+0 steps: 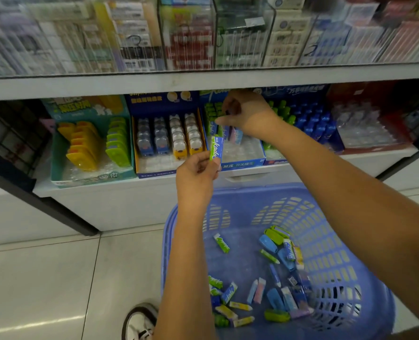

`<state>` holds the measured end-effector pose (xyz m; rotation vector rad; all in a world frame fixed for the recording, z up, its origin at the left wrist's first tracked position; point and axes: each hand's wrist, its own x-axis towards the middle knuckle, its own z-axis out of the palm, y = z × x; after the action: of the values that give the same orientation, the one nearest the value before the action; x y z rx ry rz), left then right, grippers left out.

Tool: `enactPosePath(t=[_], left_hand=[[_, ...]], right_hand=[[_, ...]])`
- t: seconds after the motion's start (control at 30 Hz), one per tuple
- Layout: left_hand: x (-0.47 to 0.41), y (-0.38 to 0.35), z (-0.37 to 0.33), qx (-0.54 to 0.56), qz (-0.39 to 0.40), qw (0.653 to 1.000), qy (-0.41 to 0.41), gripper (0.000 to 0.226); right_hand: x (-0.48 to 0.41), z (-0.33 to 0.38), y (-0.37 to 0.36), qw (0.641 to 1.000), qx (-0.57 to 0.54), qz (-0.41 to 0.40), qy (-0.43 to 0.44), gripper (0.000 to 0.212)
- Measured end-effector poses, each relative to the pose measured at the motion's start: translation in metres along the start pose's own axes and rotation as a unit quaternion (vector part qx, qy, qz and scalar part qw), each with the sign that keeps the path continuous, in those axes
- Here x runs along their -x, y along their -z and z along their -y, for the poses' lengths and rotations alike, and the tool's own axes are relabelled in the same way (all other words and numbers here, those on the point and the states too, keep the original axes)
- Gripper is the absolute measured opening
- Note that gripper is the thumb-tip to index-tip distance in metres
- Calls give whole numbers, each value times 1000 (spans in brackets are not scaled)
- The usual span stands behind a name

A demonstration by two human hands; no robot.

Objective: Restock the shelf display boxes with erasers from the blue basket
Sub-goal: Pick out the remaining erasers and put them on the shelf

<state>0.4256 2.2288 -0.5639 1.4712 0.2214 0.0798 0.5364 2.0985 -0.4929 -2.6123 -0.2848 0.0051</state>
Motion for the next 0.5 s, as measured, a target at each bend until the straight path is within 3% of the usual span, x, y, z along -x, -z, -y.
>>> enactPosePath(t=[0.1, 0.17, 0.23, 0.33, 0.4, 0.5], left_hand=[[1, -2, -2, 7, -1, 1000, -26, 16], [4, -5, -4, -6, -5, 999, -45, 18], [5, -8, -4, -62, -5, 996, -68, 25], [7, -14, -2, -233, 90, 965, -79, 54], [10, -20, 1, -349, 144, 922, -84, 65], [13, -24, 6, -434, 151, 883, -94, 68]], right_hand=[[34, -2, 2, 967, -236, 96, 30, 12], [46, -6, 1, 952, -271, 140, 38, 10], [42, -10, 2, 952, -292, 86, 33, 14], [23, -17, 5, 959, -280, -51, -5, 19], [9, -17, 3, 969, -236, -76, 3, 22], [-3, -12, -4, 989, -117, -73, 47, 27]])
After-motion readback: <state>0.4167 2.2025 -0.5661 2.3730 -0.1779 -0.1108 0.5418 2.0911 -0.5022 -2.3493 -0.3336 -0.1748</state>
